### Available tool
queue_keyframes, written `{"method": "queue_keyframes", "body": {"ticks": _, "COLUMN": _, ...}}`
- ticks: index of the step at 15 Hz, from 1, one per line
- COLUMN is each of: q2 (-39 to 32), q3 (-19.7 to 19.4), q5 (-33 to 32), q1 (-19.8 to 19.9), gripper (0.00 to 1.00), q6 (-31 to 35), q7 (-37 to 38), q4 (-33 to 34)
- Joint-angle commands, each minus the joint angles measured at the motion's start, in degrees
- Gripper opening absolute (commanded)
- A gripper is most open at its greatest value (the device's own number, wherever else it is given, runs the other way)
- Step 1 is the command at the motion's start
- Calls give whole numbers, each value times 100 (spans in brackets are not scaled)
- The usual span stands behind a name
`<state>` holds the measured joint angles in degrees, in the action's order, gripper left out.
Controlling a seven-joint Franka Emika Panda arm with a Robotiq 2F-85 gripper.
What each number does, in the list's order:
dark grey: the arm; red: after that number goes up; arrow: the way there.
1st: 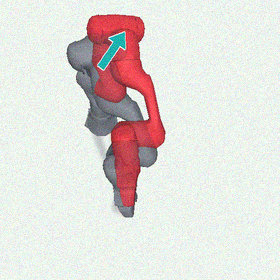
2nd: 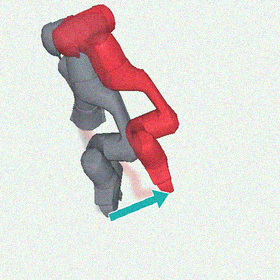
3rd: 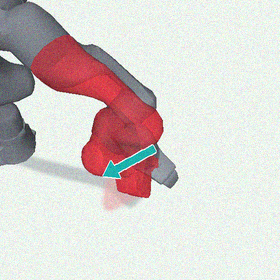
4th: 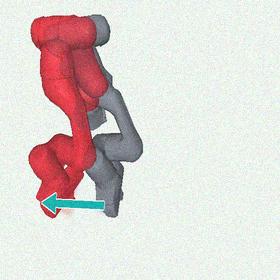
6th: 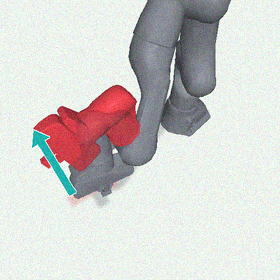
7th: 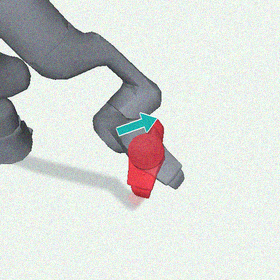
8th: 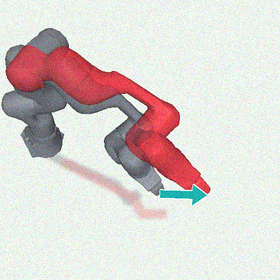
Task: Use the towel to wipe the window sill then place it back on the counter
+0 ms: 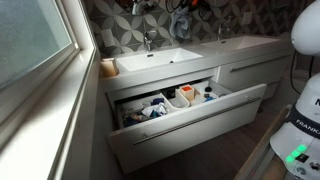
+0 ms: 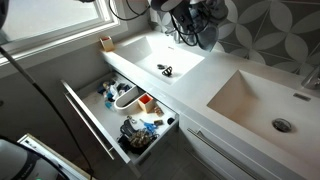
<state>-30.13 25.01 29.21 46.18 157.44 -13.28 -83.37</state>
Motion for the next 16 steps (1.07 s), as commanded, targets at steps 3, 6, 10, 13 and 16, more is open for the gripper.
{"method": "queue_keyframes", "body": {"ticks": 3, "q2": 1516, "q3": 1827, "q5": 1653, "q1": 1613, "gripper": 7, "q6": -866, "q7": -2417, "q4": -1781}}
{"method": "queue_keyframes", "body": {"ticks": 6, "q2": 2280, "q3": 2326, "q5": 2534, "q1": 2200, "gripper": 7, "q6": -1824, "q7": -3547, "q4": -2443}}
{"method": "queue_keyframes", "body": {"ticks": 10, "q2": 2444, "q3": 1292, "q5": 2901, "q1": 1260, "gripper": 29, "q6": -2591, "q7": -3977, "q4": -2425}}
{"method": "queue_keyframes", "body": {"ticks": 13, "q2": 2744, "q3": 1292, "q5": 2945, "q1": 1298, "gripper": 29, "q6": -2688, "q7": -4076, "q4": -2716}}
{"method": "queue_keyframes", "body": {"ticks": 16, "q2": 2755, "q3": 1291, "q5": 2944, "q1": 1310, "gripper": 29, "q6": -2686, "q7": -4090, "q4": -2739}}
